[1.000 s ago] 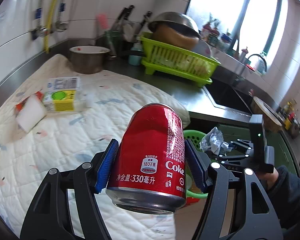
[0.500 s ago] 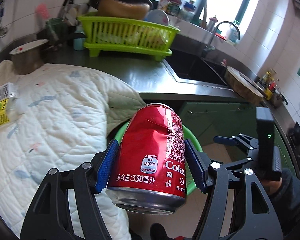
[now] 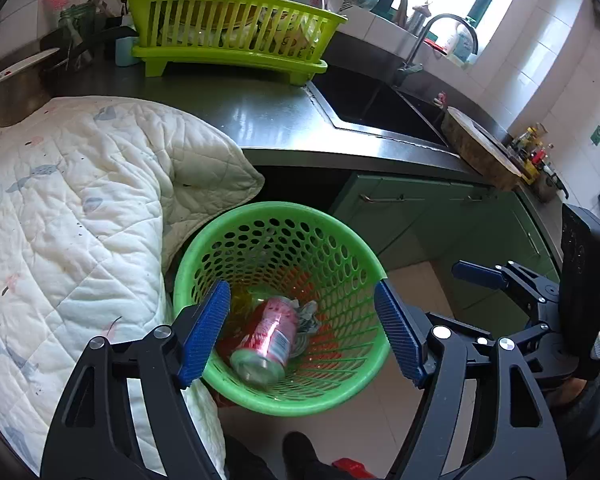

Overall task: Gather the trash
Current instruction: 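Carry the red can over the green basket and open the left tool, then grasp the white paper cup with the left tool while the right grasps the juice bottle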

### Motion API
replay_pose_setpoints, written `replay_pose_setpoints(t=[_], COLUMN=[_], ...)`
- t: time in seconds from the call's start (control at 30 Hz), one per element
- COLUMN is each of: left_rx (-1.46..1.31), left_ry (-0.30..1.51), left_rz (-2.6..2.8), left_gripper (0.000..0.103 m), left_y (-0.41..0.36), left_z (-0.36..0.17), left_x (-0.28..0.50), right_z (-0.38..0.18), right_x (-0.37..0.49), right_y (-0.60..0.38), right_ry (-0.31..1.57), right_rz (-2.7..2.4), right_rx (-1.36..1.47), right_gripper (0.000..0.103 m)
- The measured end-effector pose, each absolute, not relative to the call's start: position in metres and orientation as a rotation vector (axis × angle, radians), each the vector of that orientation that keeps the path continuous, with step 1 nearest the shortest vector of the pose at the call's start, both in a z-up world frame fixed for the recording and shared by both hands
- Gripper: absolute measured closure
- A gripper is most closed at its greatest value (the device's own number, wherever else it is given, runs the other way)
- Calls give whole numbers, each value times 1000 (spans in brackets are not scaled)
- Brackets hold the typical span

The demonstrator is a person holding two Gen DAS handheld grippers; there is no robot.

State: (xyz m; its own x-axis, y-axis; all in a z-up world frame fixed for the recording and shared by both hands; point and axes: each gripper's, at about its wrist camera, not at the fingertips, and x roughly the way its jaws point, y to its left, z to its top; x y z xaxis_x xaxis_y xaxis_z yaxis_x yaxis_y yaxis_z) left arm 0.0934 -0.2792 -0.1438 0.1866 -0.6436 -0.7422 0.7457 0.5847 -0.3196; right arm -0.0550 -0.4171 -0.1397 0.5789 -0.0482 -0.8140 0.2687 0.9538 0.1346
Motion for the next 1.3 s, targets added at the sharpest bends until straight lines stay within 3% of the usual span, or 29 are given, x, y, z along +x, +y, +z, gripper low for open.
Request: replay_pose_setpoints(t=[1.3], left_rx=[11], left_ry=[818], left_rz=[-381], left_gripper=[21], left_y=[-36], left_z=[-103], left_x=[180], right_z=[-109], right_x=[48], right_y=[-291], right_ry=[901], right_rz=[154], right_rx=[42], right_gripper=[14])
